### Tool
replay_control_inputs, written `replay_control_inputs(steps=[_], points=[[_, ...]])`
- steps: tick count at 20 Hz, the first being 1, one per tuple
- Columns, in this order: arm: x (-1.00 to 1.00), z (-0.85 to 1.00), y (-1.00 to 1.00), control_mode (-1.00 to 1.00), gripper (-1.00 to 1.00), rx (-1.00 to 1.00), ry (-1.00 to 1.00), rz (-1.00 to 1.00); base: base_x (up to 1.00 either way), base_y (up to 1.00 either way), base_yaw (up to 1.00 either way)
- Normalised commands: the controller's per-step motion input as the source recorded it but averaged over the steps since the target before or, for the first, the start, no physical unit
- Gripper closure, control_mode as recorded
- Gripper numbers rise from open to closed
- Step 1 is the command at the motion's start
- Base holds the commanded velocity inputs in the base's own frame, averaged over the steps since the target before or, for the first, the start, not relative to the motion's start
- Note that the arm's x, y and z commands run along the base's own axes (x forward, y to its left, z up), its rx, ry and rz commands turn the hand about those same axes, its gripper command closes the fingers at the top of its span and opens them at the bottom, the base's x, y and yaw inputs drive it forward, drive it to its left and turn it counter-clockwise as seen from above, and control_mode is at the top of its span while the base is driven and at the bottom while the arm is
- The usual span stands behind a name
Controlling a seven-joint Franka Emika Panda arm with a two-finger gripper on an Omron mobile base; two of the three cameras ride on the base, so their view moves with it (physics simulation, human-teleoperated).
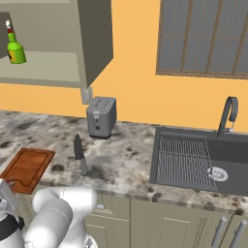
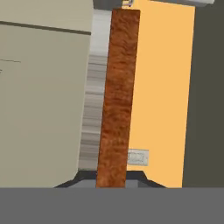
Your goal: Move the cutting board and knife to the sink. Then move spray from the cabinet to the counter.
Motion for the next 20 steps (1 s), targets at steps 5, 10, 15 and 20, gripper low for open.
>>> replay_control_inputs(steps=[5,10,15,20], points=[[-0.13,0.29,0.0,-1.0,1.0,0.0,-0.15,0.0,0.0,0.0,0.0],[-0.27,0.69,0.0,-1.0,1.0,0.05,-0.19,0.0,0.0,0.0,0.0],[-0.25,1.0,0.0,-1.0,1.0,0.11,-0.15,0.0,0.0,0.0,0.0],[-0.08,1.0,0.0,-1.0,1.0,0.13,-0.01,0.0,0.0,0.0,0.0]])
